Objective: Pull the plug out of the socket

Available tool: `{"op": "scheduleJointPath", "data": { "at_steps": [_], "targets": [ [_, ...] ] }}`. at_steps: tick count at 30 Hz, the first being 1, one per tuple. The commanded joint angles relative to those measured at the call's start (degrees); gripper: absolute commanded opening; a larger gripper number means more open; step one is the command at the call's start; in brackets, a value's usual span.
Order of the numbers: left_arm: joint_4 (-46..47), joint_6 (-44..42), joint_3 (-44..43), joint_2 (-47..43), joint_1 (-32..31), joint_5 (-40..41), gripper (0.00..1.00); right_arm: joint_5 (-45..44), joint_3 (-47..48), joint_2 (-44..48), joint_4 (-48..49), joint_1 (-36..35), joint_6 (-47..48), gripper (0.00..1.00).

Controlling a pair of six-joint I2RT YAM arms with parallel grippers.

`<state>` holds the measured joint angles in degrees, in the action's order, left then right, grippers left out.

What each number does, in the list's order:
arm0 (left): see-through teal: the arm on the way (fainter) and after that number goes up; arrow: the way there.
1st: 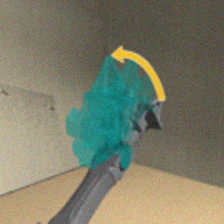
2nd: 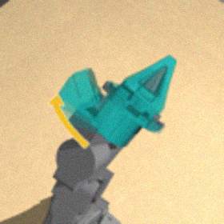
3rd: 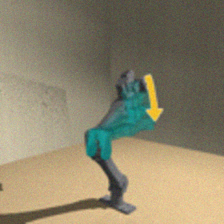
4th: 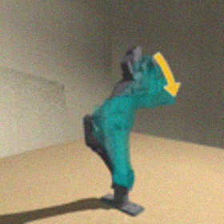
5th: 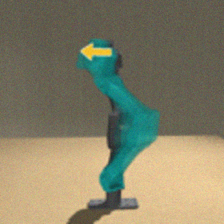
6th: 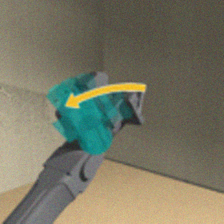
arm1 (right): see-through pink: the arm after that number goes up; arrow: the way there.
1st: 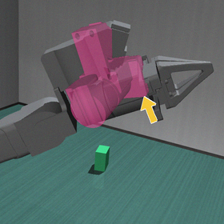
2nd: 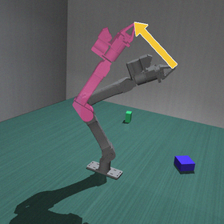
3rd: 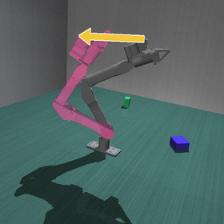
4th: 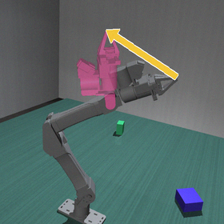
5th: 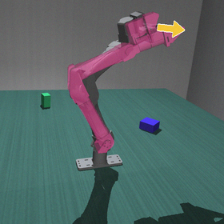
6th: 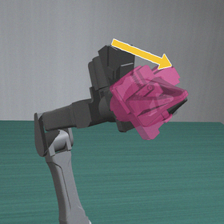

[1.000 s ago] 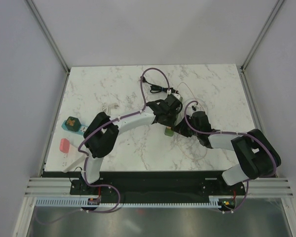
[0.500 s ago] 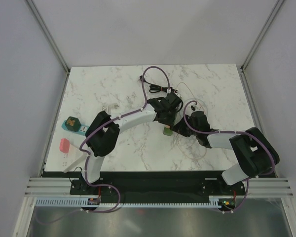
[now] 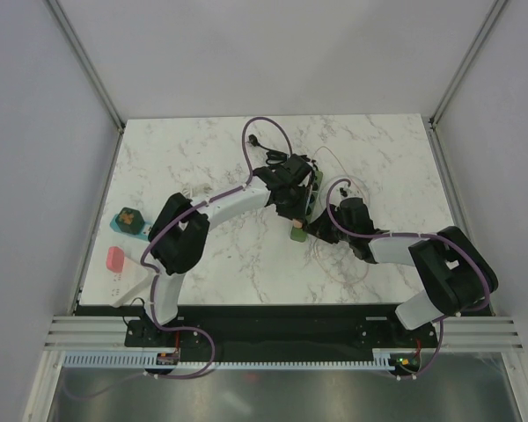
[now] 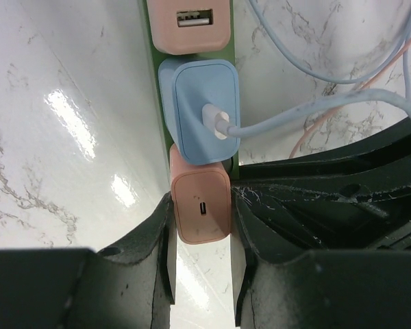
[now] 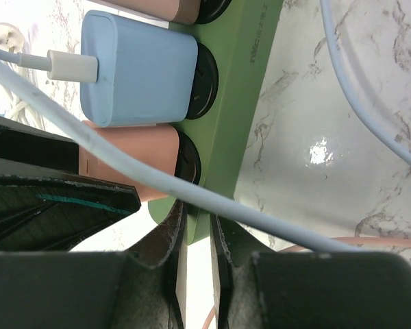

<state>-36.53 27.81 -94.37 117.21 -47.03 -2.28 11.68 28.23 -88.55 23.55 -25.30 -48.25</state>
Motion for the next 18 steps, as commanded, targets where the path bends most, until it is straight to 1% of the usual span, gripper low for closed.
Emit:
{"op": "scheduleJointPath", "data": {
  "at_steps": [1,2,3,4,5,6,8,12,14,16,17,18],
  "targets": [
    [5.16,6.2,-1.78,-4.18,-1.58,-15.74,0.02,-7.38,-2.21,-4.17,-12.39,-0.54,3.34,0.2],
    [5.16,6.11,-1.87,-4.18,-1.67,-14.95,0.02,-7.29,-2.21,-4.17,-12.3,-0.54,3.34,0.2],
    [3.68,5.5,-1.96,-4.44,-2.54,-10.85,0.02,-7.29,-2.21,-4.26,-12.21,-0.54,3.34,0.2],
    [1.31,4.37,-4.57,-4.1,-3.68,-6.64,0.02,-7.29,-2.21,-4.35,-12.21,-0.54,3.34,0.2],
    [-2.19,1.14,-6.77,-3.48,-4.99,-1.46,0.02,-7.2,-2.21,-4.35,-12.21,-0.45,3.34,0.2],
    [-6.75,-0.38,-8.71,-2.26,-7.88,8.34,0.02,-7.29,-2.21,-4.43,-12.21,-0.54,3.34,0.2],
    [-8.37,-3.1,-10.75,-1.72,-9.4,13.95,0.02,-7.29,-2.21,-4.43,-11.95,-0.54,3.42,0.2],
    [-9.7,-4.43,-10.66,-1.89,-9.22,15.81,0.02,-7.2,-2.04,-4.96,-11.86,-0.54,3.34,0.2],
    [-9.35,-4.61,-10.4,-2.68,-8.79,14.07,0.02,-7.29,-2.21,-4.96,-11.86,-0.54,3.42,0.2],
    [-7.69,-3.74,-9.62,-3.04,-6.6,6.27,0.02,-7.29,-2.13,-4.96,-11.86,-0.54,3.42,0.21],
    [-6.02,-1.9,-8.48,-3.82,-5.46,-2.81,0.02,-7.2,-2.04,-4.88,-11.95,-0.54,3.34,0.2],
    [-3.66,-0.58,-6.81,-4.52,-2.75,-7.77,0.02,-7.2,-1.95,-4.79,-12.04,-0.54,3.42,0.21]
  ]
}}
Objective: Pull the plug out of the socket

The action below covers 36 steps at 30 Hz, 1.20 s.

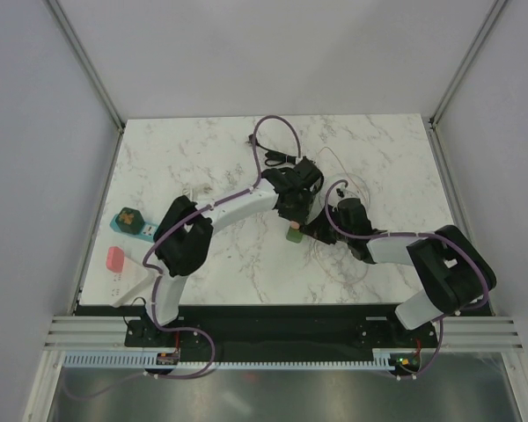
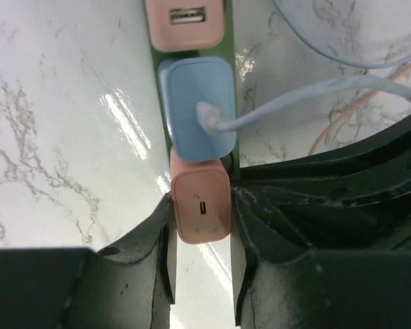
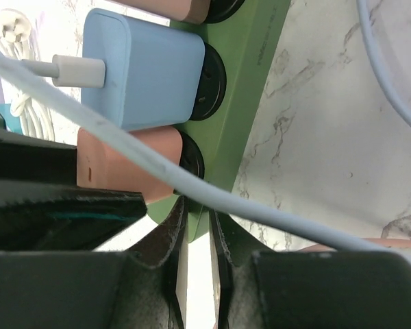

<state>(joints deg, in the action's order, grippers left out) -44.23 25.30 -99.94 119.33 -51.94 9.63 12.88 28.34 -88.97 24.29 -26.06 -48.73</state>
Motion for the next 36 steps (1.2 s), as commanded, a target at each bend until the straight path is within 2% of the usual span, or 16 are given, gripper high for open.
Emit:
{"op": "scheduleJointPath", "data": {
  "at_steps": [1,3,4,7,8,10,13,17,18,19,20,21,22,30,34,36],
  "targets": [
    [10.5,5.51,3.48,-7.61,3.5,-24.17,0.02,-8.32,-2.06,-4.28,-12.78,0.22,3.73,0.21],
    [13.81,8.0,6.94,-9.37,5.7,-30.69,0.02,-8.49,-2.15,-3.59,-12.96,0.23,3.82,0.21],
    [13.82,7.4,7.04,-9.55,5.71,-30.11,0.02,-8.58,-2.32,-3.49,-13.13,0.22,3.82,0.21],
    [8.3,3.9,3.63,-10.34,2.3,-15.14,0.02,-8.84,-2.41,-2.79,-13.48,0.31,3.99,0.21],
    [3.67,0.05,1.87,-10.0,0.72,-3.85,0.02,-8.84,-2.41,-2.7,-13.66,0.23,4.17,0.21],
    [2.22,-2.7,-0.33,-9.2,-2.11,0.21,0.02,-8.75,-2.41,-2.7,-13.66,0.22,4.08,0.21],
    [3.18,-2.97,0.1,-8.68,-0.71,-8.1,0.02,-8.84,-2.32,-2.79,-13.83,0.22,4.35,0.21],
    [7.39,3.07,2.73,-9.02,4.29,-26.89,0.02,-8.84,-2.32,-2.7,-14.01,0.22,4.43,0.21],
    [7.58,3.87,2.65,-9.11,5.18,-25.98,0.02,-8.84,-2.32,-2.79,-14.1,0.22,4.61,0.22],
    [0.62,-1.86,-1.97,-8.68,0.75,-7.96,0.02,-8.67,-2.15,-2.27,-14.36,0.14,4.52,0.22],
    [0.55,-1.92,-2.01,-8.41,0.7,-7.78,0.02,-8.67,-2.15,-2.26,-14.45,0.22,4.52,0.22],
    [-1.02,-3.31,-3.23,-8.06,-2.08,1.35,0.02,-8.14,-2.15,-1.74,-14.54,0.22,4.61,0.22],
    [-1.56,-3.94,-3.94,-7.97,-2.28,1.45,0.02,-7.88,-2.32,-1.21,-14.45,0.22,4.7,0.24],
    [5.36,0.01,1.85,-10.16,3.33,-16.63,0.02,-4.45,-1.88,6.77,-17.08,0.22,7.42,0.38],
    [6.43,1.24,2.73,-10.34,4.92,-19.9,0.02,-1.3,-3.28,12.06,-17.53,0.22,7.86,0.57],
    [7.74,2.03,3.17,-10.43,5.45,-22.09,0.02,-0.15,-3.73,14.43,-17.27,0.22,7.77,0.62]
  ]
}}
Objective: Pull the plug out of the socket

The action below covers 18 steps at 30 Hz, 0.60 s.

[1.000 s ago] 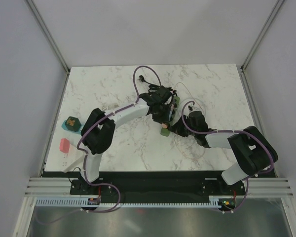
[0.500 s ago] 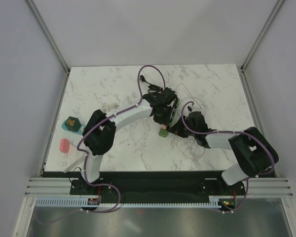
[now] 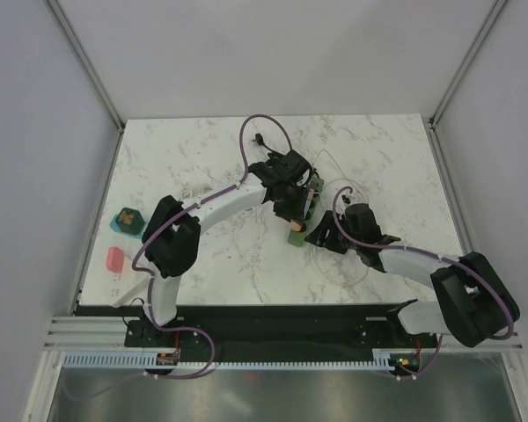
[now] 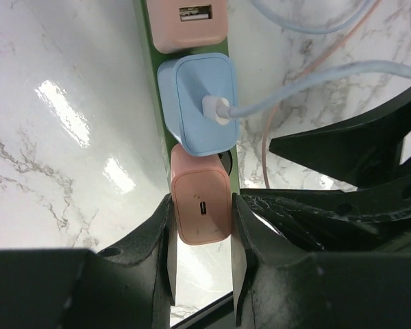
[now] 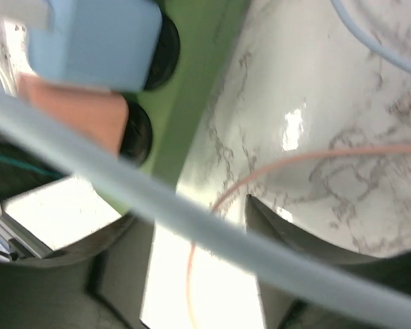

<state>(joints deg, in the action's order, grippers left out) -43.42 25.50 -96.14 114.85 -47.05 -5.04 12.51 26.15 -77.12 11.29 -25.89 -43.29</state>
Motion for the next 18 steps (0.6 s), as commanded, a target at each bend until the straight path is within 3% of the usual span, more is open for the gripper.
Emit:
{"op": "scheduleJointPath", "data": {
  "at_steps": [1,4,11,13,16,18],
  "targets": [
    [7.47,2.1,-0.46,-6.04,0.73,-8.14,0.02,0.75,-2.33,3.2,-3.82,0.14,2.33,0.68],
    [8.87,3.07,-0.02,-6.48,0.9,-10.51,0.02,2.42,-3.82,5.05,-1.19,0.05,1.37,0.76],
    [10.2,3.6,0.95,-7.09,0.9,-12.01,0.02,4.37,-5.41,8.02,3.75,0.05,-2.5,0.74],
    [10.2,3.51,1.83,-7.09,0.99,-11.75,0.02,0.43,-3.4,10.23,-0.98,0.14,-1.72,0.72],
    [10.28,3.42,2.62,-7.18,1.17,-11.13,0.02,-6.94,1.69,13.83,-19.75,0.14,3.2,0.75],
    [10.37,3.42,2.62,-7.01,1.26,-11.4,0.02,-7.68,3.02,16.73,-22.88,0.14,5.83,0.78]
  ]
}}
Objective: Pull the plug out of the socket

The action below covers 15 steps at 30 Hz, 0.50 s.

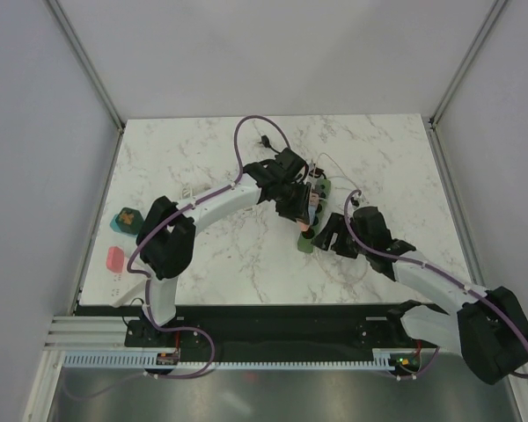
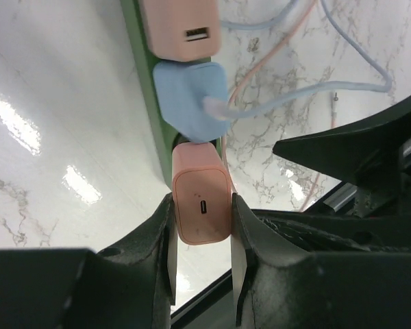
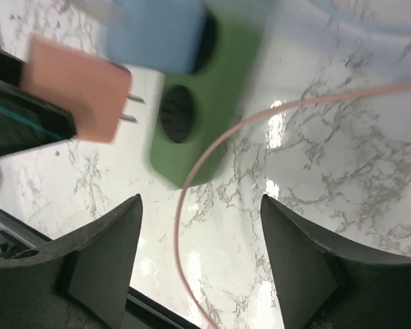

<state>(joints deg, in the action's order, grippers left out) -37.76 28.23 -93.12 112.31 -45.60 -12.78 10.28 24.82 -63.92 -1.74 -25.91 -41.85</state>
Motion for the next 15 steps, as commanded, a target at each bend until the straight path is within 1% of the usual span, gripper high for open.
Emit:
{"op": "scheduleJointPath", "data": {
  "at_steps": [1,2,4,7,12,13,15],
  "targets": [
    [4.71,0.69,-0.39,-4.38,-0.19,-3.75,0.02,-4.75,4.19,4.67,-10.04,0.16,4.49,0.81],
    [4.71,0.6,-0.48,-4.38,-0.1,-4.01,0.02,-3.35,3.92,6.51,-9.26,0.16,4.14,0.83],
    [4.71,0.34,-0.92,-4.56,0.16,-4.1,0.02,0.33,3.66,7.32,-7.5,0.07,3.35,0.84],
    [4.71,-0.1,-1.1,-4.65,0.6,-4.27,0.02,0.35,4.97,5.05,-7.49,0.07,4.05,0.84],
    [4.62,-0.02,-0.05,-5.08,0.69,-4.63,0.02,0.88,6.47,0.99,-7.05,0.16,4.93,0.82],
    [3.93,-0.19,0.04,-5.35,0.69,-4.28,0.02,0.88,6.47,1.51,-6.88,0.07,4.84,0.82],
    [1.74,-1.24,-0.04,-6.23,0.69,0.01,0.02,-0.17,6.03,2.83,-7.22,0.07,4.76,0.82]
  ]
}}
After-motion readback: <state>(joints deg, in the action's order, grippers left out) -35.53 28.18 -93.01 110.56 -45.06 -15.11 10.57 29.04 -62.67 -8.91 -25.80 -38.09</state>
